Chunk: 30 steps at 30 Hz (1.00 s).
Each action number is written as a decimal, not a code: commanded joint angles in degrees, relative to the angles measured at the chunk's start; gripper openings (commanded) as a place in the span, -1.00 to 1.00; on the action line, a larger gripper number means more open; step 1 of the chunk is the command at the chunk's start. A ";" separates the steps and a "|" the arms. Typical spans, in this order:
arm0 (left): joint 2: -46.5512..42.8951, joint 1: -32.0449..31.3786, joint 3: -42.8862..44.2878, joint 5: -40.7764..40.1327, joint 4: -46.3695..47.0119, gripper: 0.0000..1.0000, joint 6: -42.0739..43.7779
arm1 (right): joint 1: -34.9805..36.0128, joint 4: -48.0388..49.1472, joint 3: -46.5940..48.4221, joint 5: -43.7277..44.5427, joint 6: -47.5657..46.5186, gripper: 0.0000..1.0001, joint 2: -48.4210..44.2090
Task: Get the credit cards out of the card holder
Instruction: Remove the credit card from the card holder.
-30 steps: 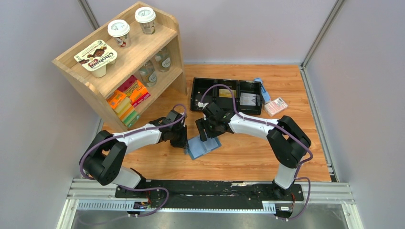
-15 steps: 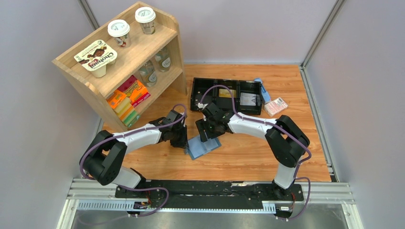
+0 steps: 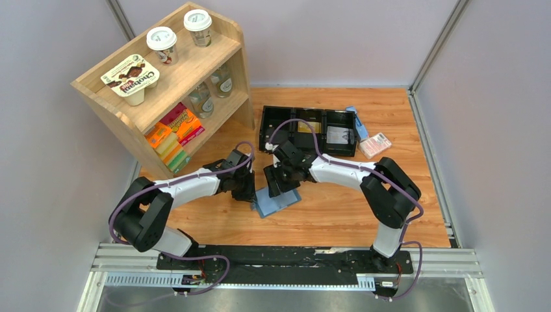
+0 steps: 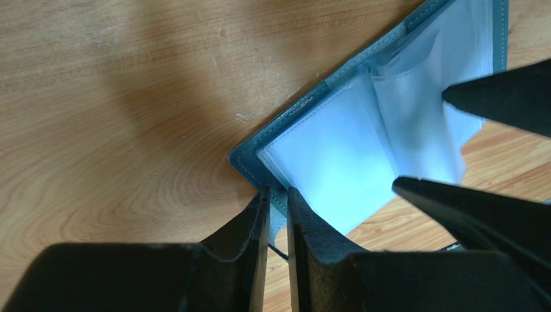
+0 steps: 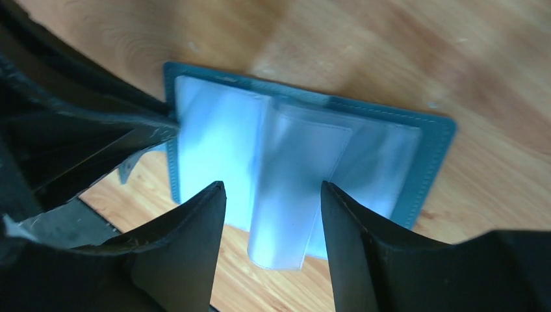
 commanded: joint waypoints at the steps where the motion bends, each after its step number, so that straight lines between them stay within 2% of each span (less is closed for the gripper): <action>1: 0.94 -0.06 1.12 1.12 0.48 -0.53 0.85 | 0.71 3.26 0.21 -8.45 2.01 0.13 0.36; 10: 0.41 -0.06 0.86 0.86 0.48 -0.54 0.67 | 0.88 4.85 1.87 -15.66 0.61 0.10 -1.13; 21: 0.23 -0.15 0.51 0.68 0.56 -0.54 0.32 | 3.34 -1.47 8.20 -25.86 -6.50 0.12 0.62; 23: 0.32 -0.06 0.51 0.51 0.48 -0.54 0.23 | 3.34 -3.15 8.82 -22.29 -7.13 0.13 -0.16; 28: -0.03 -0.06 0.33 0.42 0.39 -0.54 0.15 | 2.64 -5.26 7.06 0.02 -5.03 0.27 -5.35; 30: -0.12 -0.06 0.33 0.42 0.39 -0.54 0.15 | 1.85 -6.75 6.62 6.45 -3.62 0.31 -5.53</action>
